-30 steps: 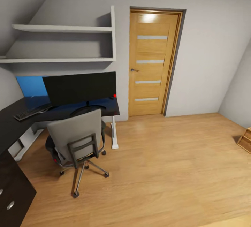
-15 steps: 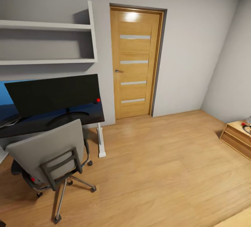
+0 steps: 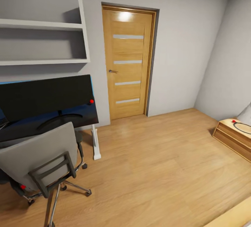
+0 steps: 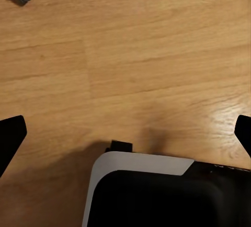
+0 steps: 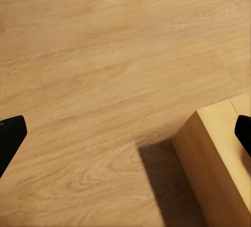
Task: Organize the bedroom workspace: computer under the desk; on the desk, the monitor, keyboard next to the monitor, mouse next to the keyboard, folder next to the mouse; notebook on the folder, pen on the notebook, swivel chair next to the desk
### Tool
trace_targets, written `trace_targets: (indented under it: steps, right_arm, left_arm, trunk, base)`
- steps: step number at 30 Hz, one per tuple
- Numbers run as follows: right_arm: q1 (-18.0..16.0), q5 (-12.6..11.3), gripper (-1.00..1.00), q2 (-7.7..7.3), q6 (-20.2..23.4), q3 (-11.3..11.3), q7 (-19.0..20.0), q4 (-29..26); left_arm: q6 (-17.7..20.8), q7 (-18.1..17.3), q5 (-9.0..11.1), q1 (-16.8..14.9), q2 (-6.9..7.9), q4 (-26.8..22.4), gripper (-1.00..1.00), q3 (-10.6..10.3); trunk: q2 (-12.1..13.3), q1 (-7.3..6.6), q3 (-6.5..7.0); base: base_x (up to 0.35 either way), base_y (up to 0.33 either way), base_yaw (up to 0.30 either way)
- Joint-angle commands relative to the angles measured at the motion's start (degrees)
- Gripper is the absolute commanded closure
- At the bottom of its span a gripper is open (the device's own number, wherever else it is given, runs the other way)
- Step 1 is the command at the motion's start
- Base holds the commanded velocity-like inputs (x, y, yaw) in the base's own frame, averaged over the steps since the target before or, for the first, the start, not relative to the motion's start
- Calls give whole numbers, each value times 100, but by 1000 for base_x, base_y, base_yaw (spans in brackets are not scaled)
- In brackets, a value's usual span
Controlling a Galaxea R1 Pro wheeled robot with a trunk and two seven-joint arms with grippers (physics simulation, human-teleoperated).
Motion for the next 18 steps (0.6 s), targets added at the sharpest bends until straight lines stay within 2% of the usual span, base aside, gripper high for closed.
trace_targets:
  steps: [1, 18]
  right_arm:
    - [-3, -1, -100, 1, -17, 0, 1, 6]
    - [-3, -1, -100, -8, -17, -8, 1, 11]
  left_arm:
    - [-8, -1, 6, 1, -3, -6, -100, 13]
    - [-7, -1, 6, 1, 0, -6, -100, 13]
  trunk:
    - [-3, 2, -5]
    - [-3, 2, -5]
  base:
    - [204, 0, -1]
    - [317, 0, 0]
